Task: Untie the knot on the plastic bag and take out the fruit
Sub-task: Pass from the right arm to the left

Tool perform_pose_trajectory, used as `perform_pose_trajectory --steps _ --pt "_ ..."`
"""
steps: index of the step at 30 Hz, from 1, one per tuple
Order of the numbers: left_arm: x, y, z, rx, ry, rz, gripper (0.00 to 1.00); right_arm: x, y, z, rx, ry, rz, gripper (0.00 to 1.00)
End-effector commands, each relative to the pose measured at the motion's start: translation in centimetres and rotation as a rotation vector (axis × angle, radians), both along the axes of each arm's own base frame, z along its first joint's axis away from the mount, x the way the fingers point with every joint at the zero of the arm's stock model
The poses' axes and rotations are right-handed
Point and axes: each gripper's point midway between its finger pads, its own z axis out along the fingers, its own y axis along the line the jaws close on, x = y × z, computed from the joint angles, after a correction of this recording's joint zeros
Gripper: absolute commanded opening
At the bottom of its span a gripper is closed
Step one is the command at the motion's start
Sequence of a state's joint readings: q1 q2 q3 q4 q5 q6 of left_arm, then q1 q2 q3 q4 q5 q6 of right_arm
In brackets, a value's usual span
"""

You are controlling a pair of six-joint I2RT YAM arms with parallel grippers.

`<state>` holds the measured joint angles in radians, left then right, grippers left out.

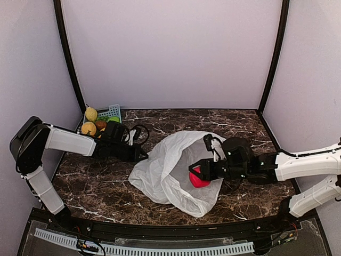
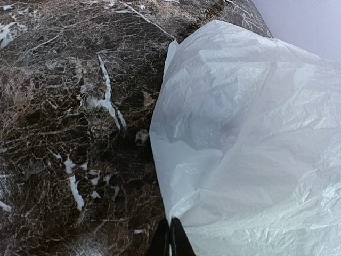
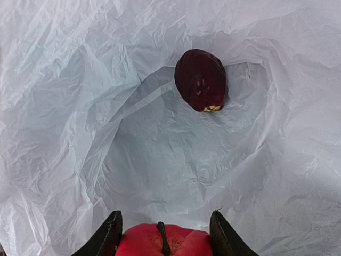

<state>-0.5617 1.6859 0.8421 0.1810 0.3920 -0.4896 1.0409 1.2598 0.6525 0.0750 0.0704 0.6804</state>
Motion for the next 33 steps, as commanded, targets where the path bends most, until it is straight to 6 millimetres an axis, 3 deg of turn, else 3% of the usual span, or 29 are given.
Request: perform_pose_trajectory --steps 1,4,10,11,12,15,16,17,18,19,22,26,33 --pt "0.3 0.5 0.6 0.044 -0.022 -0.013 0.01 0.0 -1.1 2.3 0.031 -0.041 -0.036 0.22" --pt "0.4 0.6 1.3 0.05 -0.042 -0.02 0.01 0.0 -1.7 4.6 0.062 -0.086 -0.046 0.23" --pt "0.9 1.6 4.4 0.107 -0.121 -0.01 0.18 -0.4 -2.9 9.1 0.127 -0.164 -0.041 0.24" --pt "0.6 2.0 5.0 0.124 -0.123 -0.006 0.25 -0.6 -3.0 9.8 0.142 -0.176 -0.038 0.24" --pt "0.9 2.4 6.4 0.137 -0.164 0.005 0.29 -0.6 -3.2 10.7 0.159 -0.191 -0.036 0.24" --pt "0.7 4.2 8.6 0.203 -0.221 0.039 0.59 -0.9 -3.4 13.2 0.208 -0.238 -0.023 0.24" --pt "0.8 4.9 10.4 0.209 -0.267 0.068 0.65 -1.0 -3.3 14.1 0.224 -0.253 -0.015 0.24" --pt "0.4 5.5 10.9 0.227 -0.27 0.074 0.72 -1.1 -3.2 14.9 0.238 -0.272 -0.003 0.24" --pt "0.2 6.0 13.0 0.216 -0.315 0.095 0.77 -1.2 -3.0 15.8 0.254 -0.287 0.01 0.24" --pt "-0.2 6.4 13.6 0.219 -0.319 0.097 0.78 -1.3 -2.8 16.4 0.267 -0.299 0.023 0.24" --pt "-2.5 6.6 17.9 0.116 -0.382 0.082 0.82 -1.8 -1.7 18.3 0.314 -0.327 0.078 0.25" --pt "-6.0 4.6 21.8 -0.084 -0.383 -0.037 0.83 -2.1 0.3 20.4 0.358 -0.355 0.152 0.25" --pt "-12.0 -1.0 24.5 -0.276 -0.363 -0.271 0.84 -1.9 4.2 22.8 0.406 -0.384 0.246 0.25"
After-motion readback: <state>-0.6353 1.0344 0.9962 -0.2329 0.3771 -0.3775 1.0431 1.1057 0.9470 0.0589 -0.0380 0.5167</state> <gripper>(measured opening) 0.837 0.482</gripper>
